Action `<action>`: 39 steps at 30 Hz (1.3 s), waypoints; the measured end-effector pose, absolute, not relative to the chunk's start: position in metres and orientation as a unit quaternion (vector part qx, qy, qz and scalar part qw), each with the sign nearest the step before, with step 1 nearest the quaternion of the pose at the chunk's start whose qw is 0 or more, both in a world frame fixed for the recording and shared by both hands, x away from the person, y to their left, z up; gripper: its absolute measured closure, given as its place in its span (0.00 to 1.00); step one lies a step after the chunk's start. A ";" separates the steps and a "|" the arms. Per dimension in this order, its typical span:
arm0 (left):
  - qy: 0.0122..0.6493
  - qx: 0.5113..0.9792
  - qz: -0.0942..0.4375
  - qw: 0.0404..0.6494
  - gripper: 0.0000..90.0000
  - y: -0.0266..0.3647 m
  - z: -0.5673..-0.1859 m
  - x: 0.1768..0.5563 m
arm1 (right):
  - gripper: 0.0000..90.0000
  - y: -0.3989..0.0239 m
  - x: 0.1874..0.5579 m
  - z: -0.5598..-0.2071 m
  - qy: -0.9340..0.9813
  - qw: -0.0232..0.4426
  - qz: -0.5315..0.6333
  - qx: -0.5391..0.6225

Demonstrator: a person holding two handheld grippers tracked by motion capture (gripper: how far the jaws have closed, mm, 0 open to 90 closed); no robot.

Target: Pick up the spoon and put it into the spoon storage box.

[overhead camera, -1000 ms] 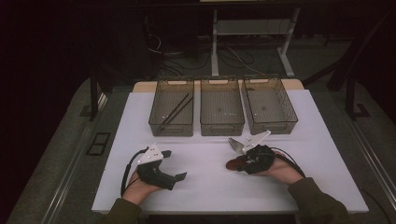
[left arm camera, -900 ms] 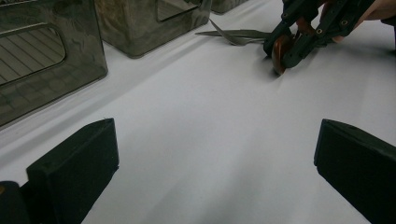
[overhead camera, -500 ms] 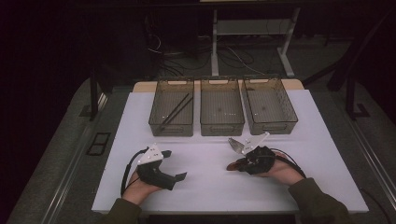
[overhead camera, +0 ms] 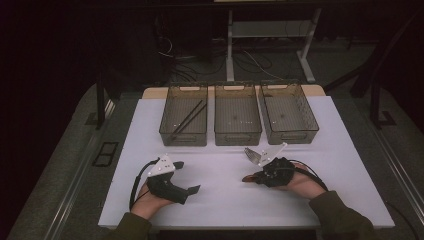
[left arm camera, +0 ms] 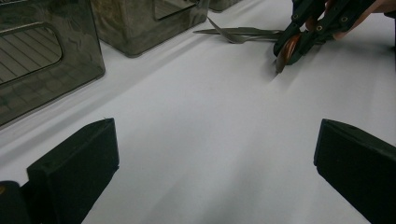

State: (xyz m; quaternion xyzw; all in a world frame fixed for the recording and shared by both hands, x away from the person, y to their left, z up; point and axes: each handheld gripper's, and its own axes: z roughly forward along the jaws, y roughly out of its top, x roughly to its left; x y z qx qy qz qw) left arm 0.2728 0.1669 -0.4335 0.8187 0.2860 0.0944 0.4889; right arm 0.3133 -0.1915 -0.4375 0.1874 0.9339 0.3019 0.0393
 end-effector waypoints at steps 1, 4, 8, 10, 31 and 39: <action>0.286 0.819 0.094 0.489 0.00 0.167 -0.433 0.273 | 0.88 -0.191 0.313 -0.437 0.933 0.038 0.303 0.189; 0.285 0.819 0.095 0.489 0.00 0.167 -0.433 0.273 | 0.88 -0.192 0.313 -0.437 0.933 0.036 0.303 0.191; 0.285 0.819 0.094 0.489 0.00 0.167 -0.433 0.273 | 0.89 -0.193 0.315 -0.436 0.932 0.034 0.307 0.191; 0.284 0.820 0.094 0.488 0.00 0.167 -0.433 0.273 | 0.89 -0.195 0.315 -0.436 0.931 0.033 0.309 0.192; 0.278 0.825 0.092 0.484 0.00 0.164 -0.434 0.272 | 0.89 -0.208 0.327 -0.413 0.901 0.036 0.346 0.260; 0.276 0.824 0.092 0.486 0.00 0.165 -0.434 0.272 | 0.89 -0.212 0.338 -0.399 0.887 0.049 0.363 0.280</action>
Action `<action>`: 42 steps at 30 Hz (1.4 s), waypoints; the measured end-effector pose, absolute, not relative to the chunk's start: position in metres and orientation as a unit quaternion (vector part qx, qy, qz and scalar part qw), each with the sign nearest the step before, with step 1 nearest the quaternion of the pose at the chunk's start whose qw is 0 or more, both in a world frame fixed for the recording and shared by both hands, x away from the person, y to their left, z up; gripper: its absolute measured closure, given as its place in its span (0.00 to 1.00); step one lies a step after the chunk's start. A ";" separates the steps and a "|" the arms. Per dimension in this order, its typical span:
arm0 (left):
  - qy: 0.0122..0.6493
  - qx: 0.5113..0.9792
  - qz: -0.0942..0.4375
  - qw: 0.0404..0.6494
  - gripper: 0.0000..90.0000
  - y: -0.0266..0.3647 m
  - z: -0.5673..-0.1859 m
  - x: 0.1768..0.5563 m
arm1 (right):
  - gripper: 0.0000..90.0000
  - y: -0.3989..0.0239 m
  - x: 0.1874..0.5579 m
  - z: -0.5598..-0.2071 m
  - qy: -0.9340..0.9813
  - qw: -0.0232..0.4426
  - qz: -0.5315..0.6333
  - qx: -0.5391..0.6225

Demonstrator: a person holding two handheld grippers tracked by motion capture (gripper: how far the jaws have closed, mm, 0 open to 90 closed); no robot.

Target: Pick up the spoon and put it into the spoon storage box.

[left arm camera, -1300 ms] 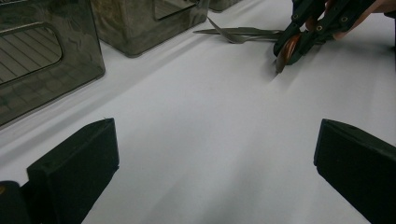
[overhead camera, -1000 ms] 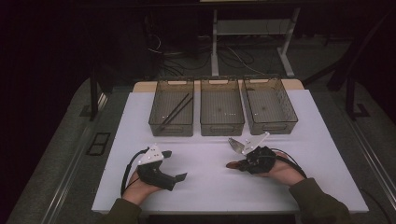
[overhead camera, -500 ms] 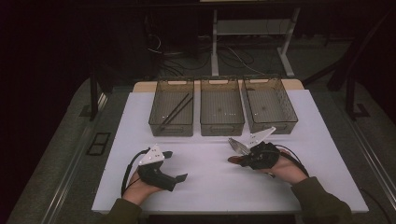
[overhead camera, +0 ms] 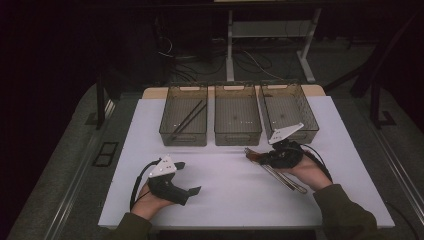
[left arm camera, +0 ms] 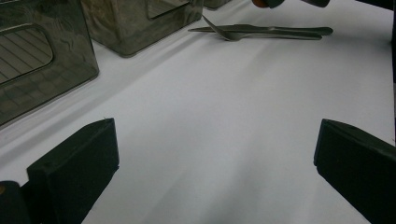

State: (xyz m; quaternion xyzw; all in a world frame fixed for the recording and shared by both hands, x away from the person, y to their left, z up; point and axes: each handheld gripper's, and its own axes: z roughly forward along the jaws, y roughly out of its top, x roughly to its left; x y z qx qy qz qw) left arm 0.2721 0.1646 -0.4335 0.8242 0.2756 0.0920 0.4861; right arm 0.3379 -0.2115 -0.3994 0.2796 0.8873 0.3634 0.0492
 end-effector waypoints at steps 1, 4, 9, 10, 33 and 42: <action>0.275 0.824 0.092 0.486 0.00 0.164 -0.433 0.272 | 0.89 -0.211 0.339 -0.398 0.886 0.051 0.365 0.282; 0.274 0.825 0.092 0.486 0.00 0.164 -0.433 0.273 | 0.89 -0.210 0.343 -0.393 0.883 0.056 0.370 0.285; 0.274 0.824 0.093 0.487 0.00 0.163 -0.434 0.272 | 0.89 -0.208 0.350 -0.385 0.876 0.061 0.377 0.294; 0.274 0.825 0.092 0.486 0.00 0.164 -0.433 0.272 | 0.89 -0.208 0.352 -0.382 0.875 0.063 0.379 0.296; 0.269 0.824 0.089 0.490 0.00 0.161 -0.433 0.272 | 0.89 -0.175 0.413 -0.341 0.851 0.082 0.392 0.339; 0.263 0.828 0.091 0.488 0.00 0.159 -0.433 0.272 | 0.89 -0.152 0.444 -0.339 0.849 0.082 0.386 0.352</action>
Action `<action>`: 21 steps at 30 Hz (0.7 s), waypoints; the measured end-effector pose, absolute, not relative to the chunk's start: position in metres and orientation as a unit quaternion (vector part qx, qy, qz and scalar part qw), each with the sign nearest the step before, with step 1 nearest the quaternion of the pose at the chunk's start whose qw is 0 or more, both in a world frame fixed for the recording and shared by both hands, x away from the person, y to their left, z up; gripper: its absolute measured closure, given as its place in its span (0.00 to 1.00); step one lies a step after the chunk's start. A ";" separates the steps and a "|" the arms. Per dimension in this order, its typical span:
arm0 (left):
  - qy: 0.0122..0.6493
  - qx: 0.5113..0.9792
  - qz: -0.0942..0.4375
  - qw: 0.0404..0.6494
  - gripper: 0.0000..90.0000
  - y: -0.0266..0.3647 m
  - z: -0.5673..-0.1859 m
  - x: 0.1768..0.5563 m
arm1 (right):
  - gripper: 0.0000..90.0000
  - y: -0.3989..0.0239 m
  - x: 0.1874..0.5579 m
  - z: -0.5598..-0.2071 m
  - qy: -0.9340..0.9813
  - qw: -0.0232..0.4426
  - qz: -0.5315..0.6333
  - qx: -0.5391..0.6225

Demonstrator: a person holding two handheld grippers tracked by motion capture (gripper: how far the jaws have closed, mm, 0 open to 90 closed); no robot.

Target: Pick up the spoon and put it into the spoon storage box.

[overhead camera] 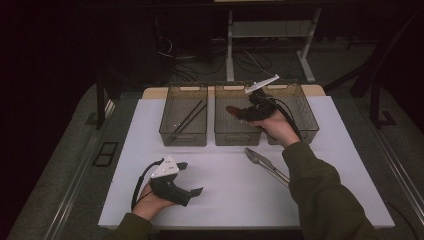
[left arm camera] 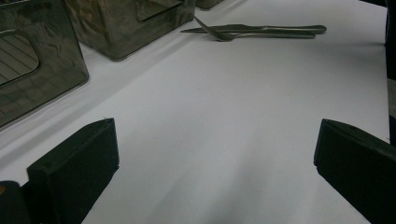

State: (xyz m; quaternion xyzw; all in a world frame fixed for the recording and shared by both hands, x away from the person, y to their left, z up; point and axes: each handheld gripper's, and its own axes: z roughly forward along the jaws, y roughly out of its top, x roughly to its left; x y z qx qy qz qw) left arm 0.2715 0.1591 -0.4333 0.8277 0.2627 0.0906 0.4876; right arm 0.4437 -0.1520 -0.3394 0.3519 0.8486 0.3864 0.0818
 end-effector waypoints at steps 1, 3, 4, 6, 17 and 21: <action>0.263 0.827 0.090 0.488 0.00 0.159 -0.433 0.271 | 0.89 -0.150 0.447 -0.339 0.848 0.081 0.386 0.356; 0.263 0.827 0.090 0.489 0.00 0.159 -0.433 0.271 | 0.89 -0.145 0.454 -0.338 0.846 0.081 0.386 0.359; 0.262 0.827 0.089 0.489 0.00 0.159 -0.433 0.271 | 0.89 -0.143 0.458 -0.338 0.846 0.084 0.387 0.358; 0.263 0.826 0.088 0.491 0.00 0.159 -0.433 0.271 | 0.89 -0.138 0.464 -0.338 0.846 0.085 0.383 0.362; 0.262 0.826 0.087 0.492 0.00 0.157 -0.433 0.270 | 0.89 -0.122 0.491 -0.344 0.840 0.087 0.378 0.379; 0.260 0.827 0.086 0.490 0.00 0.157 -0.433 0.271 | 0.89 -0.122 0.499 -0.351 0.834 0.084 0.386 0.385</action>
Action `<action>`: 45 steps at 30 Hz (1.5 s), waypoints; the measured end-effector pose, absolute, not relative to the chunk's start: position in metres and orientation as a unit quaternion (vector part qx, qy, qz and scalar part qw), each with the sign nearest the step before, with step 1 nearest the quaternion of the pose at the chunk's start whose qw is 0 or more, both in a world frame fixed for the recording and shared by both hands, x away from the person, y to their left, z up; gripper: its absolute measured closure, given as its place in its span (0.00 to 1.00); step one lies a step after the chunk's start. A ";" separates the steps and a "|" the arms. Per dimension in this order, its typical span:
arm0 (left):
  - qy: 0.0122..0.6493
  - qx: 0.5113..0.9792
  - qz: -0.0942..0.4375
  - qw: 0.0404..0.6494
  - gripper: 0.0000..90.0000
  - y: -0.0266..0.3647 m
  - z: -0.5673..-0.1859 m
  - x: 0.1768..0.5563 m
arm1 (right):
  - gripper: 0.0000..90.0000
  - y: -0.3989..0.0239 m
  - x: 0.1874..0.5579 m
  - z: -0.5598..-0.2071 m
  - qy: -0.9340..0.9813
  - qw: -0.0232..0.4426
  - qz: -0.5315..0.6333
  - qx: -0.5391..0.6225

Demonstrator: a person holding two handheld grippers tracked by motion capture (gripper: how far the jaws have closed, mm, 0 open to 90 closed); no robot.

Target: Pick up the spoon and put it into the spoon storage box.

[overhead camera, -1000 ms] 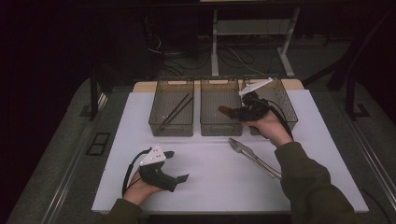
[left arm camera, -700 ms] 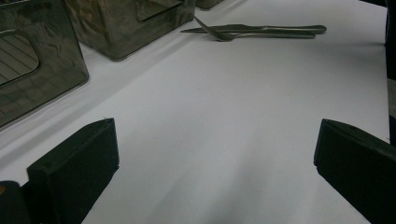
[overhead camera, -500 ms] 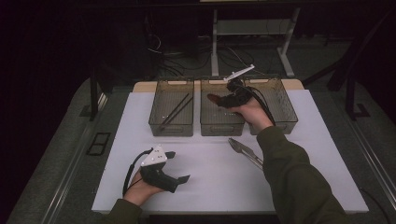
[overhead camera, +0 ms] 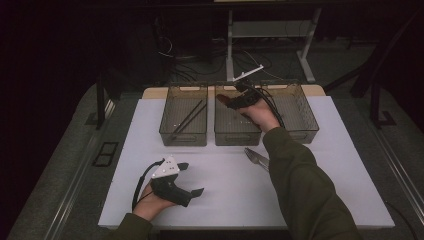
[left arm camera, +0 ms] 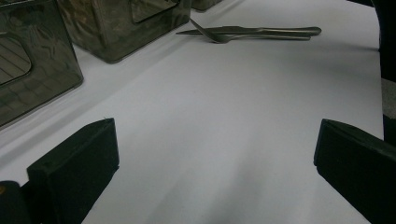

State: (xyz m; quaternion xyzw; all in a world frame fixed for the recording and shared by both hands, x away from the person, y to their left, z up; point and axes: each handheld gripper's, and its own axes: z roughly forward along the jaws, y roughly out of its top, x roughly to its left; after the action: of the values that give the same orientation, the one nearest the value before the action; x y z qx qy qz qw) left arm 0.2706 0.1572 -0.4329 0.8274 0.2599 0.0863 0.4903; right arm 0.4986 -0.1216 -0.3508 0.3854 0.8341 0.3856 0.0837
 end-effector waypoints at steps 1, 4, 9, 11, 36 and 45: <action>0.260 0.827 0.086 0.490 0.00 0.157 -0.433 0.270 | 0.89 -0.121 0.500 -0.353 0.833 0.081 0.387 0.388; 0.259 0.827 0.086 0.492 0.00 0.157 -0.433 0.270 | 0.89 -0.119 0.502 -0.360 0.834 0.078 0.383 0.390; 0.255 0.829 0.087 0.490 0.00 0.156 -0.433 0.270 | 0.89 -0.113 0.504 -0.369 0.836 0.077 0.376 0.392; 0.256 0.828 0.086 0.491 0.00 0.156 -0.432 0.270 | 0.89 -0.110 0.505 -0.371 0.837 0.075 0.374 0.392; 0.253 0.832 0.088 0.485 0.00 0.156 -0.433 0.270 | 0.58 -0.134 0.477 -0.367 0.835 0.072 0.393 0.379; 0.260 0.832 0.089 0.482 0.00 0.159 -0.434 0.271 | 0.49 -0.158 0.453 -0.356 0.830 0.075 0.422 0.357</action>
State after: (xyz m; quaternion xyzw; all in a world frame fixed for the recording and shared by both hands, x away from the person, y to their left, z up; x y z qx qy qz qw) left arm 0.2708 0.1589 -0.4340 0.8319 0.2596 0.0885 0.4825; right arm 0.4529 -0.1584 -0.3561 0.3569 0.8300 0.4220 0.0745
